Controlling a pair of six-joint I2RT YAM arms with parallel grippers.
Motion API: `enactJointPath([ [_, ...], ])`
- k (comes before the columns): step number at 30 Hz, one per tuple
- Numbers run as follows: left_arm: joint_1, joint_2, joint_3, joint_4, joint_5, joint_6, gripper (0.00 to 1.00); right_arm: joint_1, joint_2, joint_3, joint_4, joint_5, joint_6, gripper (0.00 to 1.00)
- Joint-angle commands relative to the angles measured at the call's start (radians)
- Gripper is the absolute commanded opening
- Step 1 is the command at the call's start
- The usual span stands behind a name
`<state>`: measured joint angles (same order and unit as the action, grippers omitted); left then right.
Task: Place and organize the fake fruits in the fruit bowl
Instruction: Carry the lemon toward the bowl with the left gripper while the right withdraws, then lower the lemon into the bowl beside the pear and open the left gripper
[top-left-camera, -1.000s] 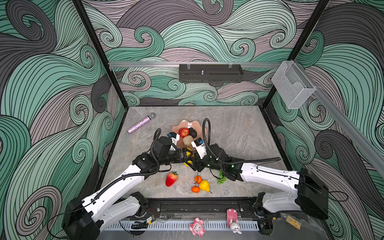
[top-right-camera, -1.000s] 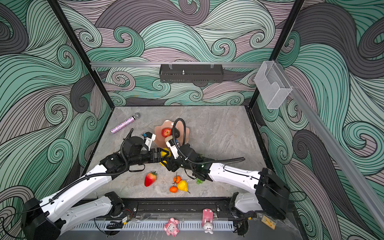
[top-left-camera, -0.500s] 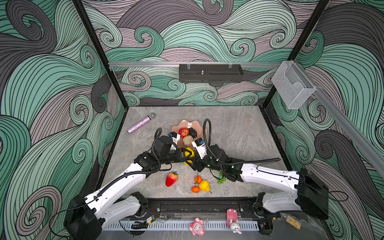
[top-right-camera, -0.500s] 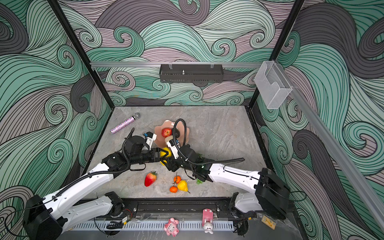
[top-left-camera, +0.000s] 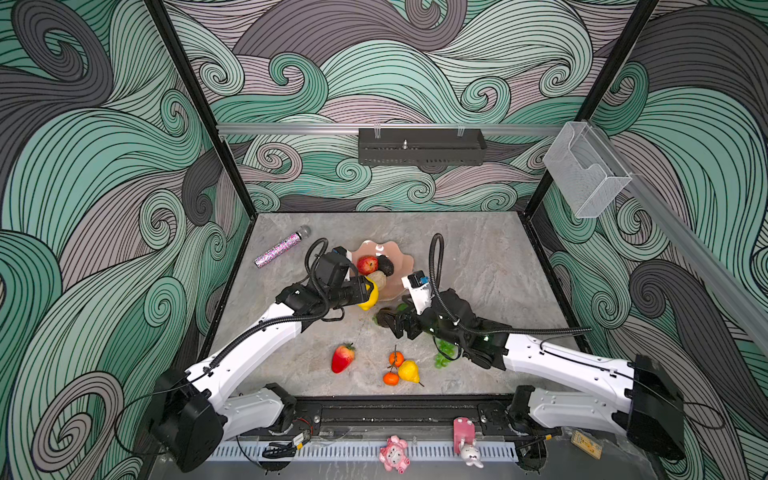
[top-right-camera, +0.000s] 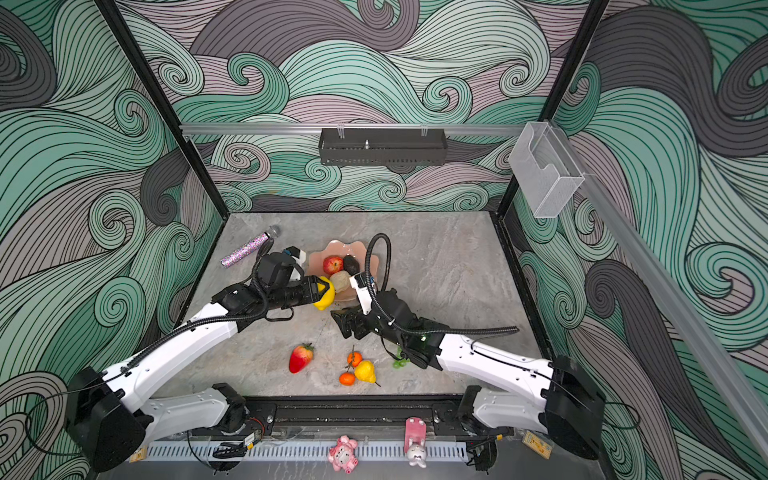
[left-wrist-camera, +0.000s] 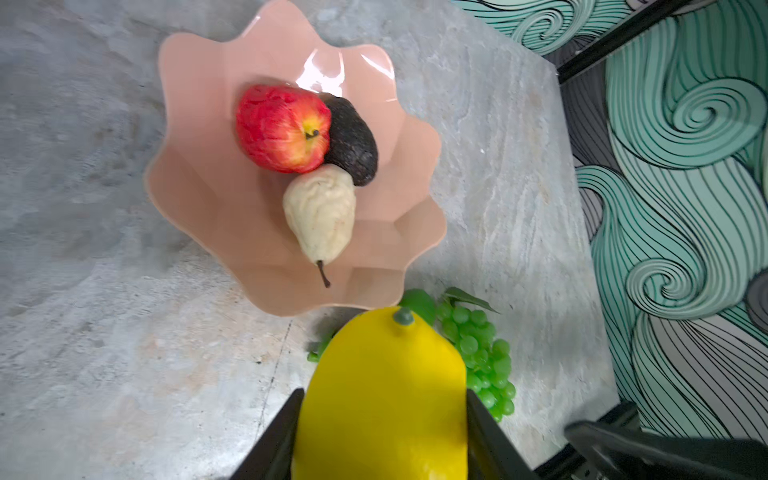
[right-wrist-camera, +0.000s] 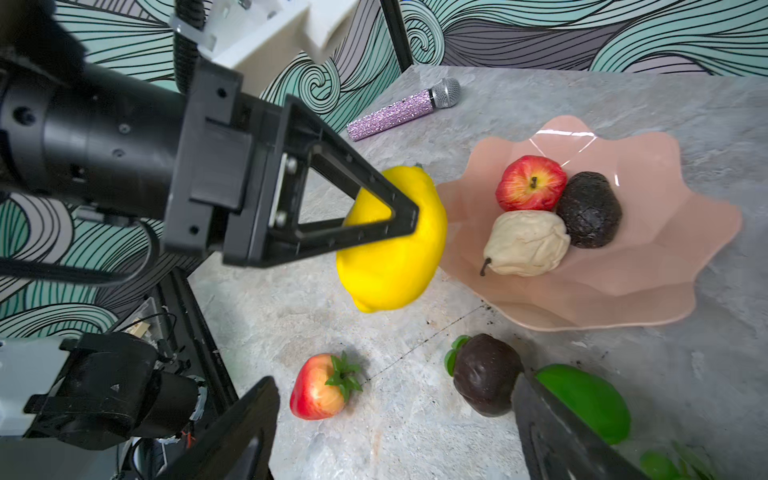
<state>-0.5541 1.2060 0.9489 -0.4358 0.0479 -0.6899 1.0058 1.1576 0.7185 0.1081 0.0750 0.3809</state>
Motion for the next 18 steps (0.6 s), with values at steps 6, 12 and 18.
enactJointPath([
  [6, 0.07, 0.186, 0.131, -0.088, -0.145, -0.081, 0.48, -0.035, -0.079, -0.085, -0.038, 0.029, 0.025, 0.89],
  [12, 0.095, 0.312, 0.185, -0.083, -0.133, -0.112, 0.48, -0.051, -0.132, -0.122, -0.052, 0.019, 0.027, 0.89],
  [18, 0.122, 0.408, 0.253, -0.11, -0.106, -0.132, 0.48, -0.065, -0.175, -0.151, -0.063, 0.009, 0.031, 0.89],
])
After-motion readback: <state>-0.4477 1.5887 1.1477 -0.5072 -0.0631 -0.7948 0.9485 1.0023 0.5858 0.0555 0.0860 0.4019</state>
